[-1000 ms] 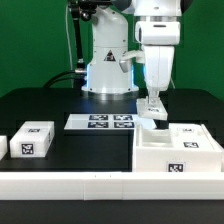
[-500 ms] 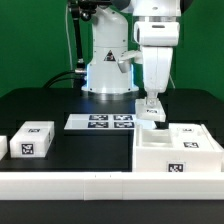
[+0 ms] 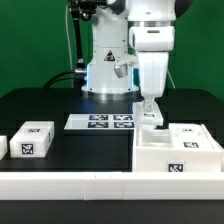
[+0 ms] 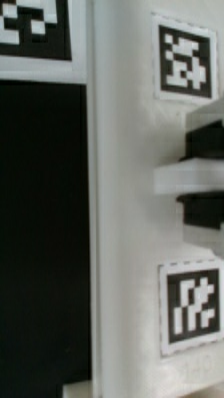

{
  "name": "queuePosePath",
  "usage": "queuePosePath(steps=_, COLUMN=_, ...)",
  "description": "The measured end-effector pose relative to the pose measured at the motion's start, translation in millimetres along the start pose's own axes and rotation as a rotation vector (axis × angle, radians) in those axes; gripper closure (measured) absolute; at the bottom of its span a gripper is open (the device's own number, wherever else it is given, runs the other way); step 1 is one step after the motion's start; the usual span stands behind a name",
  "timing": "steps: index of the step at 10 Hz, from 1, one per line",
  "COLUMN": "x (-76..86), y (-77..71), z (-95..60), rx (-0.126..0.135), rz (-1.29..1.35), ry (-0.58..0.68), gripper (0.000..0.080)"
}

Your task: Assemble cabinet

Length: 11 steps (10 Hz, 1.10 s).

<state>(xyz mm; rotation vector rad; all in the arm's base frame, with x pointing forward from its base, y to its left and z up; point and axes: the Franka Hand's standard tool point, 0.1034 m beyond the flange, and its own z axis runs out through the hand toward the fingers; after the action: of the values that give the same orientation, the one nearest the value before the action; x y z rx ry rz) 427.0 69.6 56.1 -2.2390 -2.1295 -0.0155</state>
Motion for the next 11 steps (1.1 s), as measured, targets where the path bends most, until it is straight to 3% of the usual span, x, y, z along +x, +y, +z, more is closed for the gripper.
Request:
queuePosePath(steps=4, x=-9.4, y=0.8, z=8.2, rx=0.015, rz=0.020, ry=0.103, gripper=0.0737)
queuePosePath(steps=6, x=-17.6, y=4.1, z=9.8, rx=-0.018, rz=0.012, ry=0.142, gripper=0.0737)
queuePosePath(steps=9, x=-17.8, y=2.8, z=10.6, rx=-0.011, rz=0.028, ry=0.141, gripper=0.0737)
queuePosePath(steps=10, x=-13.8, y=3.5, z=7.3, rx=-0.014, rz=0.056, ry=0.137, gripper=0.0737)
queuePosePath(steps=11, x=-2.1, y=5.9, z=-3.9, rx=-0.035, rz=0.050, ry=0.125, gripper=0.0737)
